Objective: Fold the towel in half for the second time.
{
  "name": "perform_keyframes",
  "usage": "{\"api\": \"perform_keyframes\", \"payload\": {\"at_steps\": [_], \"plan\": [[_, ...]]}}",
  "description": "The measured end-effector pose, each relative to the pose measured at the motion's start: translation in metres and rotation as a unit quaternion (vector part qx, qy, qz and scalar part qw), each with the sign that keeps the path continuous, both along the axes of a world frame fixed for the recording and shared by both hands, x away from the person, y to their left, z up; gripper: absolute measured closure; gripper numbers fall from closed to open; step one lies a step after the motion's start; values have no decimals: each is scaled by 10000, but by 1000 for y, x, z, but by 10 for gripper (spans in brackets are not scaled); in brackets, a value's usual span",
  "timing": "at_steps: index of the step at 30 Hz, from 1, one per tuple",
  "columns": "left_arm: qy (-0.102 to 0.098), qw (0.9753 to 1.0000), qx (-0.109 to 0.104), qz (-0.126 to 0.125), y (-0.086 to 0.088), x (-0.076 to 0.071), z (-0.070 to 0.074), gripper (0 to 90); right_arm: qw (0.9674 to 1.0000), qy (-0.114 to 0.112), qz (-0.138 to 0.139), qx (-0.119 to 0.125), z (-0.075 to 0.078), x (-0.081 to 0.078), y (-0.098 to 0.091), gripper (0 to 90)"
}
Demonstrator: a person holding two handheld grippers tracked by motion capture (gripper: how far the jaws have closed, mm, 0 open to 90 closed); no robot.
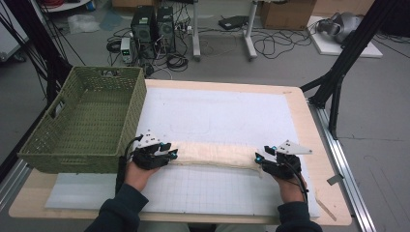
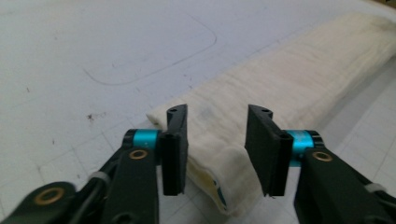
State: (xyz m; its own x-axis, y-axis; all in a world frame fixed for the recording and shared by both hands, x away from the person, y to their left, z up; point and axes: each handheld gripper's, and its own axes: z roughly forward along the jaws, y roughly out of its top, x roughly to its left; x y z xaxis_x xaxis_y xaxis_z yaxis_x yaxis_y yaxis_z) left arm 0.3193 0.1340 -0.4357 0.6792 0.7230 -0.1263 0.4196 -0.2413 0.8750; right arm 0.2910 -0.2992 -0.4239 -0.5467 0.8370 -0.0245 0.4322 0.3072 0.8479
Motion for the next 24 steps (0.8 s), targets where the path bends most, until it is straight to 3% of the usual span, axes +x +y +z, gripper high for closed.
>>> {"api": "perform_keyframes", "payload": {"at_steps": [5, 7, 10, 16, 24], "plan": [[-341, 9984, -444, -2, 3, -4, 12, 360, 9997, -191, -157, 69, 10, -3, -7, 374], [-339, 9971, -673, 49, 5, -5, 17, 283, 9995, -242, -157, 122, 13, -5, -10, 307], [-442, 9958, -791, 105, 7, -6, 19, 188, 9993, -299, -142, 159, 14, -7, -15, 220], [-514, 9951, -826, 152, 10, -8, 20, 186, 9988, -413, -207, 174, 19, -13, -27, 121], [-695, 9947, -761, 61, 11, -12, 23, 188, 9984, -477, -216, 201, 22, -17, -35, 116]]}}
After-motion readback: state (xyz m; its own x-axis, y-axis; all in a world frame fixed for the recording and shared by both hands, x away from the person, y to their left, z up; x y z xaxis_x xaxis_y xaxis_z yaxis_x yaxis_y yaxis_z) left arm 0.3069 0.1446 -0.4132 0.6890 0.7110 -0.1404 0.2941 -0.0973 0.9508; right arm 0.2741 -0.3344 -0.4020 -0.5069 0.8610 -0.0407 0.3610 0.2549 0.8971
